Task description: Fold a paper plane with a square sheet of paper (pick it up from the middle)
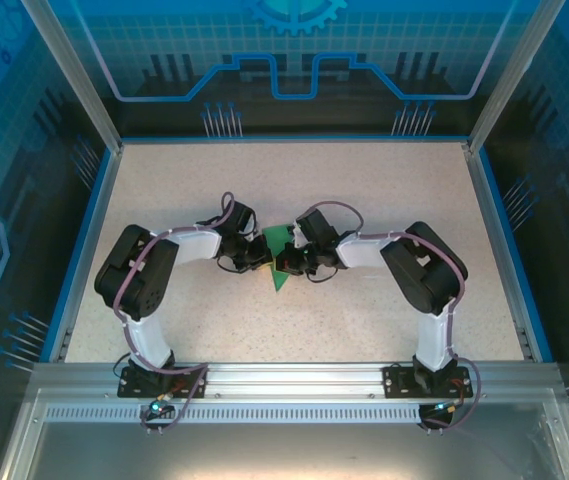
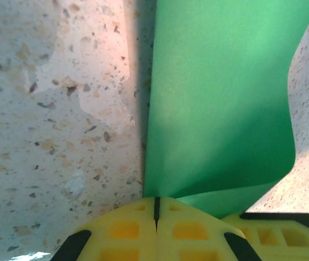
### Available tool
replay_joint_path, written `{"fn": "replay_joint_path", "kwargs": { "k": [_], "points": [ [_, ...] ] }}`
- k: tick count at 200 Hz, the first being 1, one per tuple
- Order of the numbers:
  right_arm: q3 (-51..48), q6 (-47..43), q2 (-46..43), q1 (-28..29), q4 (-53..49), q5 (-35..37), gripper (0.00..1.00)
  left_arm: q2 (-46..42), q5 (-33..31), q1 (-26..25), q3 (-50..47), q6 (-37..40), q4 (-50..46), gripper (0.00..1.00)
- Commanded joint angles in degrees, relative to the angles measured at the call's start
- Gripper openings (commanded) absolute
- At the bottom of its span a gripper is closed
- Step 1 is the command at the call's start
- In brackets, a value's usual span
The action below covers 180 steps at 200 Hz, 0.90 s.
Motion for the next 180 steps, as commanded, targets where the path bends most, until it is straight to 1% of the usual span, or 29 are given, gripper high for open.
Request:
{"fn": "replay_joint_path", "kwargs": {
  "k": [1,78,110,139,159,180],
  "points": [
    [-1.54,-1.03,-2.36,0.06,-1.9,-1.13,0.0,3.73,-5.76,-0.54,-0.99,0.74,-4.74,0.0],
    [-3.69,-0.98,-0.71,-0.01,-1.67,-0.6,0.0,3.4,-5.94,-0.57,-0.99,0.43,-4.72,0.0],
    [-4.13,-0.45,0.29,-0.16,-1.66,0.37,0.0,1.52,-5.27,-0.68,-0.6,0.31,-4.47,0.0],
    [-4.84,0.75,0.64,-0.62,-2.0,1.44,0.0,-2.58,-1.71,-0.79,-0.72,-0.35,-2.31,0.0],
    [-5.15,1.61,0.73,-0.85,-2.1,1.84,0.0,-5.01,1.96,-0.74,-1.83,-1.35,0.3,0.04],
    [-5.08,2.22,0.99,-1.0,-2.56,2.07,0.0,-5.78,4.57,-0.79,-3.12,-2.39,2.47,0.05]
  ]
}}
